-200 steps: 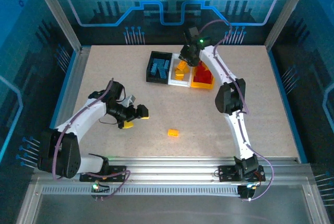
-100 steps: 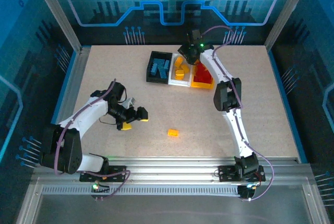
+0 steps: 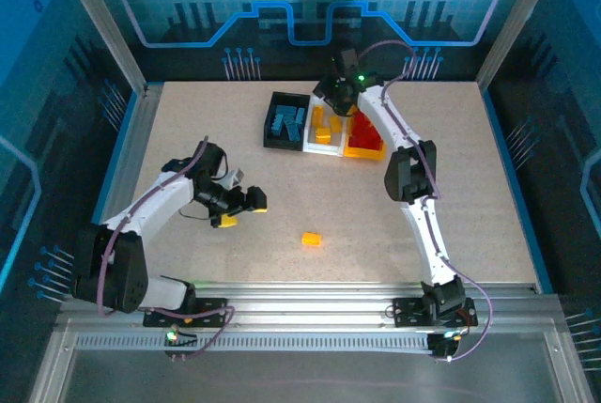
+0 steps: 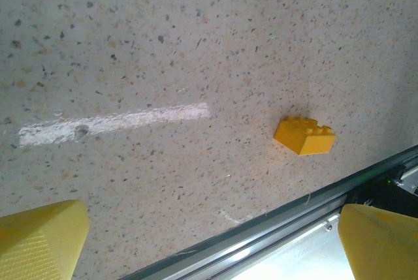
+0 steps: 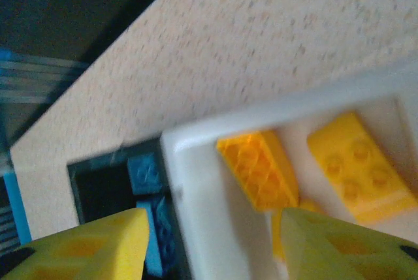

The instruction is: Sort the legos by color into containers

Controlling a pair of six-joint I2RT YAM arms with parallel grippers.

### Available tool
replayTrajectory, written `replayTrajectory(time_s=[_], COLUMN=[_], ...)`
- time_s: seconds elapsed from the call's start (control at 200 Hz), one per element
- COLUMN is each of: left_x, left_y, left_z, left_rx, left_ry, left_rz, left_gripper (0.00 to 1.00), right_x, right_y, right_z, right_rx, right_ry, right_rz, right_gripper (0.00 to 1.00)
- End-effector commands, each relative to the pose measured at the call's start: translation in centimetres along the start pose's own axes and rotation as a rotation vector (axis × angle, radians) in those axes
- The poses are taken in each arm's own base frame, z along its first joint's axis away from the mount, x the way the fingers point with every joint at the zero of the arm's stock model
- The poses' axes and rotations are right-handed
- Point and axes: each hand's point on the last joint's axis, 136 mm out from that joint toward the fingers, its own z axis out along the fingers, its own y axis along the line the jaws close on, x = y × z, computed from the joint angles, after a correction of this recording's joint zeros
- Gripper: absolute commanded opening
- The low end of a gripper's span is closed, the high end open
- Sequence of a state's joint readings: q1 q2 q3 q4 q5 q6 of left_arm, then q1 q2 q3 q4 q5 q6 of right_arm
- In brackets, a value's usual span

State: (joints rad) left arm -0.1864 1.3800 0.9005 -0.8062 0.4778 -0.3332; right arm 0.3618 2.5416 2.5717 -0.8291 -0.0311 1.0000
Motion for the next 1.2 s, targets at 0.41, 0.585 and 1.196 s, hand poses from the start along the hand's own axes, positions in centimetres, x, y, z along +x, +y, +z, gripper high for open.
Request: replayTrajectory(time_s=[0.41,0.585,1.196], left_x=[0.7,0.7,1.1], left_y=[-1.5,-1.2,0.4], left_z=[-0.7,-0.3,-0.4], left_rx=[0.084,0.075,-0.012], left_ry=[-0.042,-0.042,-0.072], left_rz=[0.06,0.055,0.066], left_gripper=[0.99,0.99,0.99], right_x=[19.9,25.6,36.5], right_y=[-2.1,-5.5,-11.3], right_z=[-15.7,-16.5,-13.5], right_rx=[0.249,0.335,0.593], right_ry=[0.338,0.418,0.569], right_rz=[-0.425,-0.437,-0.522], right_gripper=[0.63,0.71,0.74])
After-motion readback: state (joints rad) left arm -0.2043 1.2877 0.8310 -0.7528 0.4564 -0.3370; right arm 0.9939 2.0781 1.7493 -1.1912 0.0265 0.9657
